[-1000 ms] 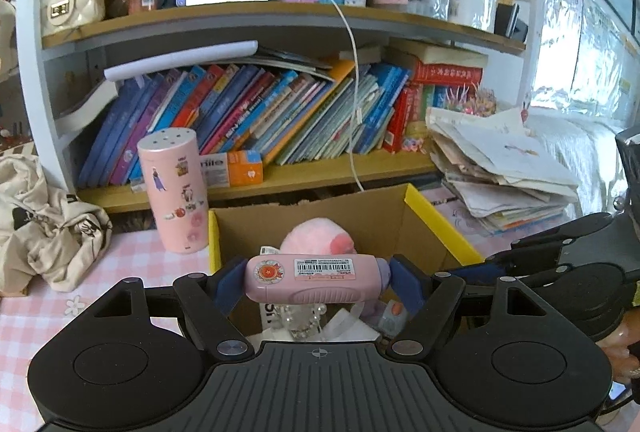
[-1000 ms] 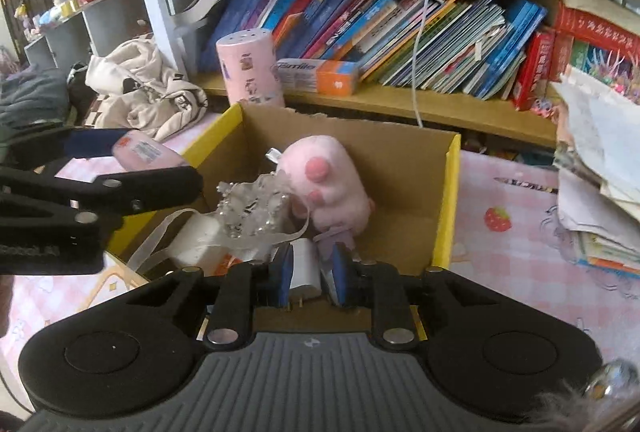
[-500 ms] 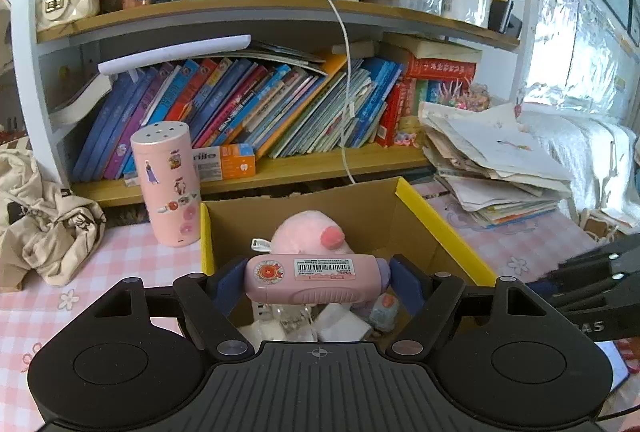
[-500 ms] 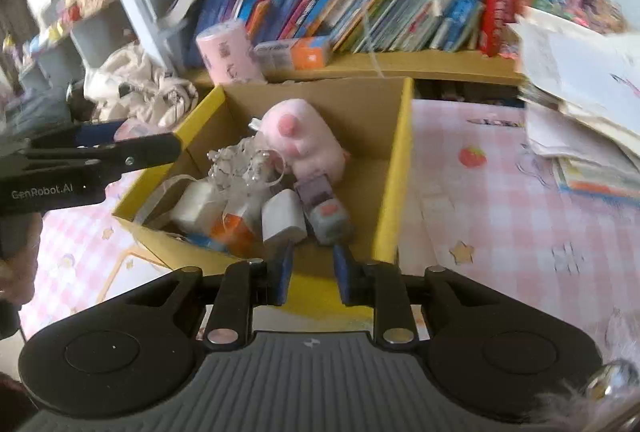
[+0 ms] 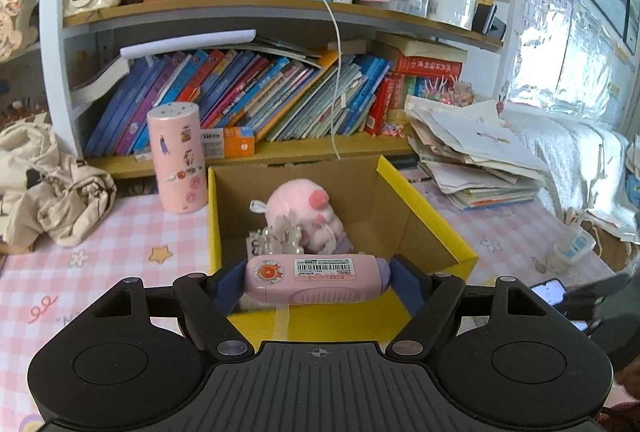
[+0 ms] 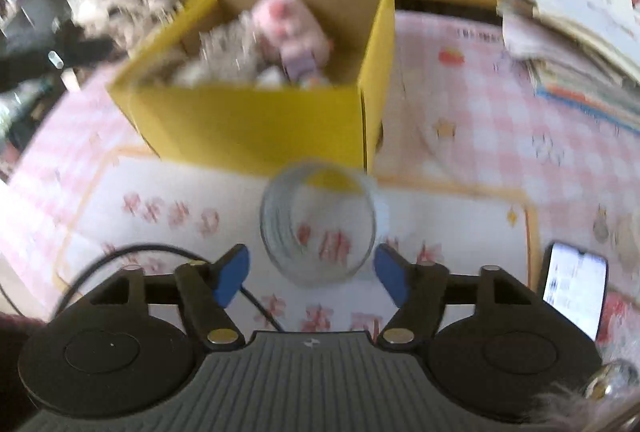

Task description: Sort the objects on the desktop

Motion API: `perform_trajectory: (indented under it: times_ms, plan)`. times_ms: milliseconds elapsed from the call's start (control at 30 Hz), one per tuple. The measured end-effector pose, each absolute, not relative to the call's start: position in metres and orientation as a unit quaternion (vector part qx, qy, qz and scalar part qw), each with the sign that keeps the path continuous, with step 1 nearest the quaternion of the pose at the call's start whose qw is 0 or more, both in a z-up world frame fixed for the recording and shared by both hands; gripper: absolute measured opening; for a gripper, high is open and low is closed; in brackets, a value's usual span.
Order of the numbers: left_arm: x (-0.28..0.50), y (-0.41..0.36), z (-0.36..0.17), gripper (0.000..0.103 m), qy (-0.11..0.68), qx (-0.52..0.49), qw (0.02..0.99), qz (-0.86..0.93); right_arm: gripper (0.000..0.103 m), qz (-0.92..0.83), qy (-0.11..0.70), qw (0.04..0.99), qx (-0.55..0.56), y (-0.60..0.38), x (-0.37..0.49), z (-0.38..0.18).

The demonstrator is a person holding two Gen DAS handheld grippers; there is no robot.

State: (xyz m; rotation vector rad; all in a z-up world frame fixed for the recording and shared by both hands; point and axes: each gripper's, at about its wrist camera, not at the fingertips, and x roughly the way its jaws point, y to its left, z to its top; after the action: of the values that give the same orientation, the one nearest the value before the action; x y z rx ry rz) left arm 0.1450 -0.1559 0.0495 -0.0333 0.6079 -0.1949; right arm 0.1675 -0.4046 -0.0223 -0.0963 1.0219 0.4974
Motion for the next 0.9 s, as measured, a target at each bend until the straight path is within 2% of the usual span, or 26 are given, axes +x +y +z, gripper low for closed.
perform_trajectory:
  times_ms: [100,200,467,667,767,900]
  plan:
    - [0.139,-0.157,0.048,0.078,0.301,-0.018,0.949,-0.095,0.075,0.214,0.482,0.848,-0.055,-0.402,0.164,-0.030]
    - [0.133,-0.158,0.049,0.077,0.299,-0.018,0.949,-0.096,0.071,0.196,0.469,0.860,-0.042,-0.407,0.165,-0.026]
    - [0.124,-0.158,0.047,0.077,0.299,-0.022,0.950,-0.090,0.039,0.157,0.480,0.863,-0.008,-0.422,0.193,-0.041]
    - [0.121,-0.159,0.046,0.077,0.300,-0.019,0.949,-0.090,0.023,0.151,0.509,0.847,-0.024,-0.413,0.208,-0.068]
    - [0.121,-0.160,0.046,0.077,0.300,-0.020,0.950,-0.090,0.008,0.169,0.510,0.843,-0.032,-0.412,0.205,-0.068]
    - [0.122,-0.160,0.046,0.077,0.297,-0.021,0.950,-0.089,0.006,0.199,0.501,0.841,-0.040,-0.413,0.194,-0.056]
